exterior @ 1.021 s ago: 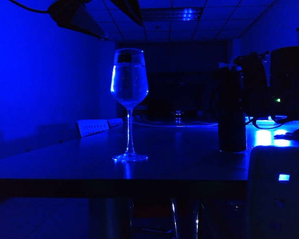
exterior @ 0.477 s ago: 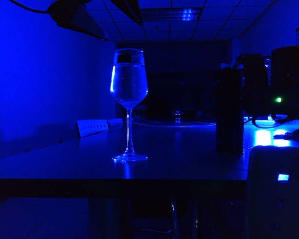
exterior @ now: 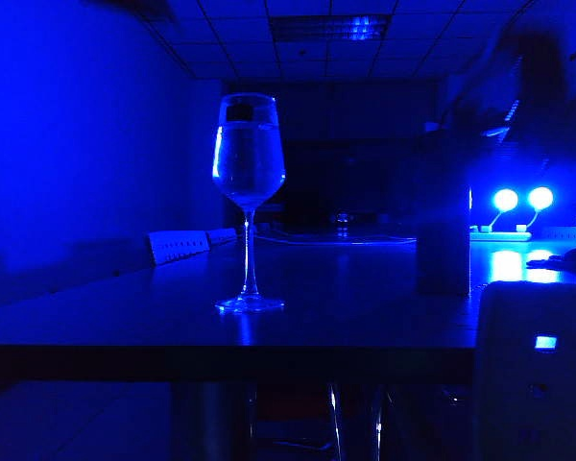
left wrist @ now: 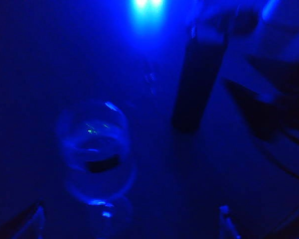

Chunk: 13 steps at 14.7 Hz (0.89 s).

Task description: Pick up the black thermos cup, pour some water from it into the stemmed glass, and then put the thermos cup back on the table.

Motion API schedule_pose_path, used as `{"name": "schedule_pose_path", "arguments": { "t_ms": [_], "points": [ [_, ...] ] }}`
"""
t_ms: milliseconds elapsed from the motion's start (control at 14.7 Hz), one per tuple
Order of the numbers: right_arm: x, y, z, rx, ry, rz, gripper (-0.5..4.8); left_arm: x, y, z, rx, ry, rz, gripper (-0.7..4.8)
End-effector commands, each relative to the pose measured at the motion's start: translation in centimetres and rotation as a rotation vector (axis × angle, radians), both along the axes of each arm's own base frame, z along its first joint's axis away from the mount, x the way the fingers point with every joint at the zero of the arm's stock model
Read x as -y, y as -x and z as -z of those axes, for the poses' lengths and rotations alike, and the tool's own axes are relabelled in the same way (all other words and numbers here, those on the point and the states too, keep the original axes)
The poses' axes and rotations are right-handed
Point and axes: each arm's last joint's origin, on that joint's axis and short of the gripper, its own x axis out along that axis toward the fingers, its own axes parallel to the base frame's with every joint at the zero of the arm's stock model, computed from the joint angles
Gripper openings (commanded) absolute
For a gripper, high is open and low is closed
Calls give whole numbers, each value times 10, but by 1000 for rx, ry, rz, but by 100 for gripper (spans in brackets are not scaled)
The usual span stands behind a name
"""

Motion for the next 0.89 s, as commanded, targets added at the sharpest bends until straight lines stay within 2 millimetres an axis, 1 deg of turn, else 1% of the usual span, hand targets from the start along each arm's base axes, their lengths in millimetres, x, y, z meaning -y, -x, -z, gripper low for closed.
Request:
{"name": "schedule_pose_path", "arguments": {
  "t_ms": [68, 136, 272, 340, 409, 477, 613, 681, 749, 885],
  "points": [
    [3, 38, -42, -69, 21, -104, 479, -22, 30, -20, 42, 14, -11, 479],
    [4, 57, -63, -55, 22, -131, 479, -33, 43, -26, 53, 15, -31, 479],
    [12, 103, -105, 45, 12, -130, 479, -57, 75, -40, 111, 43, -73, 479],
    [18, 143, -127, 109, 7, -129, 479, -77, 101, -50, 169, 90, -73, 479],
    [22, 169, -135, 133, 1, -129, 444, -88, 117, -54, 201, 116, -74, 479],
    [26, 193, -138, 140, -5, -130, 419, -101, 136, -56, 216, 162, -67, 479],
    [34, 239, -138, 177, -11, -120, 417, -124, 168, -55, 219, 254, -77, 479],
    [36, 251, -136, 176, -13, -113, 417, -133, 180, -54, 241, 275, -85, 479],
    [38, 259, -134, 134, -10, -108, 417, -140, 189, -52, 258, 287, -87, 479],
    [38, 265, -133, 71, 0, -136, 417, -144, 195, -45, 214, 257, -81, 479]
  ]
}}
